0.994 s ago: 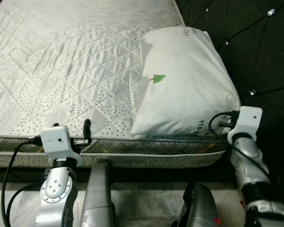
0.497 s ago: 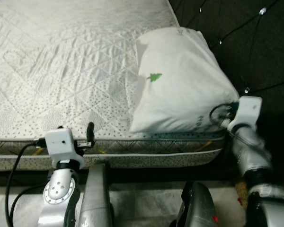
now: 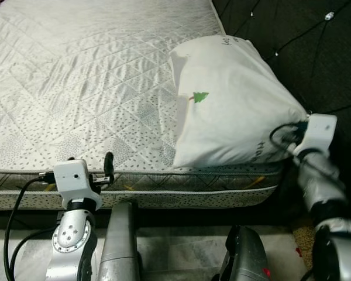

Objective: Clean up the room

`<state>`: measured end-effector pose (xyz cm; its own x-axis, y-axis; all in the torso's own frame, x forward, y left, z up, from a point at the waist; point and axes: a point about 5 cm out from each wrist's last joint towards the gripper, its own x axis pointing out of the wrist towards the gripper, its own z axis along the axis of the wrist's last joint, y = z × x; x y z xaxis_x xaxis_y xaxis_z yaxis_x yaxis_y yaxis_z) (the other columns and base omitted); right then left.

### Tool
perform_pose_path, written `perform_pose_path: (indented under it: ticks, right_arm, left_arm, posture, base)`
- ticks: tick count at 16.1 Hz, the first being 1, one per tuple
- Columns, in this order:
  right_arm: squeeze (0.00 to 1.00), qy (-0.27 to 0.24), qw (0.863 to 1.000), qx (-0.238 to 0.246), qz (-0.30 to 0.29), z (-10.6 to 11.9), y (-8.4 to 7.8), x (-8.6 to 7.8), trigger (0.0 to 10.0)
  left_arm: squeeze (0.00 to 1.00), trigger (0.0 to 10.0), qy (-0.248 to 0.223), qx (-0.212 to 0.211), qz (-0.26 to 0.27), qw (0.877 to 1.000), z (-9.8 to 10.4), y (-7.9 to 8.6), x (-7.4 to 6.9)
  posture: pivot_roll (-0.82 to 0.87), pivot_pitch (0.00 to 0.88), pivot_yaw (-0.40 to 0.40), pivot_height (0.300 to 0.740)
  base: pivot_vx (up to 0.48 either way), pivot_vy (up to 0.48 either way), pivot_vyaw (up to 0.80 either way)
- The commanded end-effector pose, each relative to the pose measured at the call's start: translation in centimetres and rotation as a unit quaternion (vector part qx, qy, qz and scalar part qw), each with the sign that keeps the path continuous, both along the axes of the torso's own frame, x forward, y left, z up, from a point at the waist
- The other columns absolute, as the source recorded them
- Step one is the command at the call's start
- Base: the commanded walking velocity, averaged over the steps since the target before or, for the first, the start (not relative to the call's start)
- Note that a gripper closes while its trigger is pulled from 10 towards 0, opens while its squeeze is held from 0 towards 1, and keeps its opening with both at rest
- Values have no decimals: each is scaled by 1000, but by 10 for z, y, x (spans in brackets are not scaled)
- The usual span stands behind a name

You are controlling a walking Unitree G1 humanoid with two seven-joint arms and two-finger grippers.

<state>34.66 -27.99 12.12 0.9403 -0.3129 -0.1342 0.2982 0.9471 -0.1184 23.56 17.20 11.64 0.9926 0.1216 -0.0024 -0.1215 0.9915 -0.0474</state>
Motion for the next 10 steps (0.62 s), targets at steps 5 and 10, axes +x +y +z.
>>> perform_pose_path:
  ticks: [5, 10]
  right_arm:
    - [1000, 7, 999, 17, 28, -27, 22, -16, 10000]
    - [1000, -11, 999, 2, 41, -32, 34, -30, 10000]
  left_arm:
    - [0, 10000, 10, -2, 3, 1000, -3, -2, -1]
    - [0, 10000, 2, -18, 4, 1000, -1, -2, -1]
  posture:
    - [3, 68, -54, 529]
    - [0, 83, -57, 529]
  base:
    - [0, 0, 0]
    - [0, 0, 0]
